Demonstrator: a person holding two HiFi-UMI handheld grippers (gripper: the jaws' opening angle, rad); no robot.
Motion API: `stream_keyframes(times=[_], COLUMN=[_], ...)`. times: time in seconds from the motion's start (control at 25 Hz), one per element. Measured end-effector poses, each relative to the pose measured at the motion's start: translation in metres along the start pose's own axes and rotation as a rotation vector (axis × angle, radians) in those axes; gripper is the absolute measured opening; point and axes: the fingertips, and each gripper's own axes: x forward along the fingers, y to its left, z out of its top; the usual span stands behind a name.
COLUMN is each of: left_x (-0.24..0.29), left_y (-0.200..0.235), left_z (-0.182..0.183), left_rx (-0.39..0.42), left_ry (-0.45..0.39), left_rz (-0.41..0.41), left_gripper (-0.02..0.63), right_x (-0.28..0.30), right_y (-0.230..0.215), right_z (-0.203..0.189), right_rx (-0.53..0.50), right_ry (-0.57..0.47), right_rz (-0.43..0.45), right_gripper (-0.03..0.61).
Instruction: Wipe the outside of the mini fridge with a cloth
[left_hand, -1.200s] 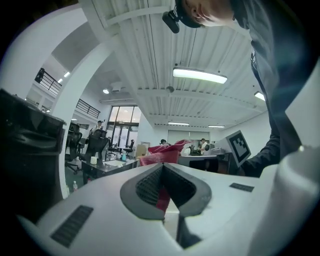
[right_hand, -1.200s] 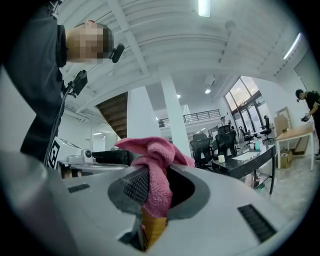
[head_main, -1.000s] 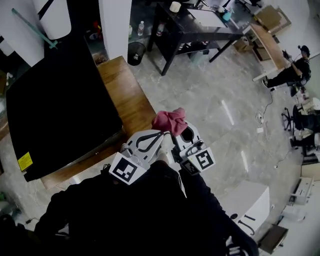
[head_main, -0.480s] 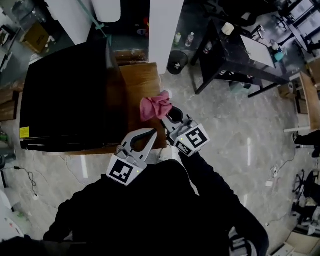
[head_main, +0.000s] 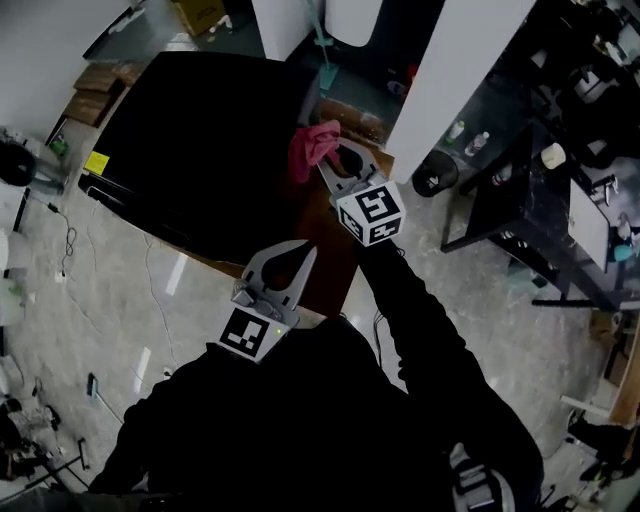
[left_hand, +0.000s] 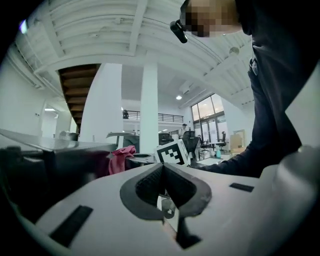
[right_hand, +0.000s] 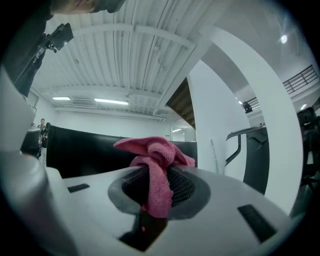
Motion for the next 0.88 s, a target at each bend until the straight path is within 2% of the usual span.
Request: stream_keyframes(times=[0.2,0.36,0.68,0.88], left_x=[-0.003,0.004,0.044,0.074], left_y=[0.02,0.032,0.052,0.056], left_z=[0.003,-0.008,-0.045,-0.083], left_rx=[-0.008,-0.04,-0.082,-0.059], left_ry=[-0.011,0.008,0.062,0.117], left_rz=[0.093,0.136,0.129,0.135], left_gripper=[0.006,0.006,0.006,0.006], right_x=[0.036,0.039,0.056,0.055], right_y=[-0.006,-0.009,-0.016,-0.026], right_z=[0.006,-0.014,-0.109,-0.172], right_rx=[0.057,0.123,0.185,0.228], right_ry=[-0.048,-0.068,0.077,0.147], right_rz=[0.044,0.057,0.038,0.023], right_gripper=[0.075,0.072,0.072,0.072])
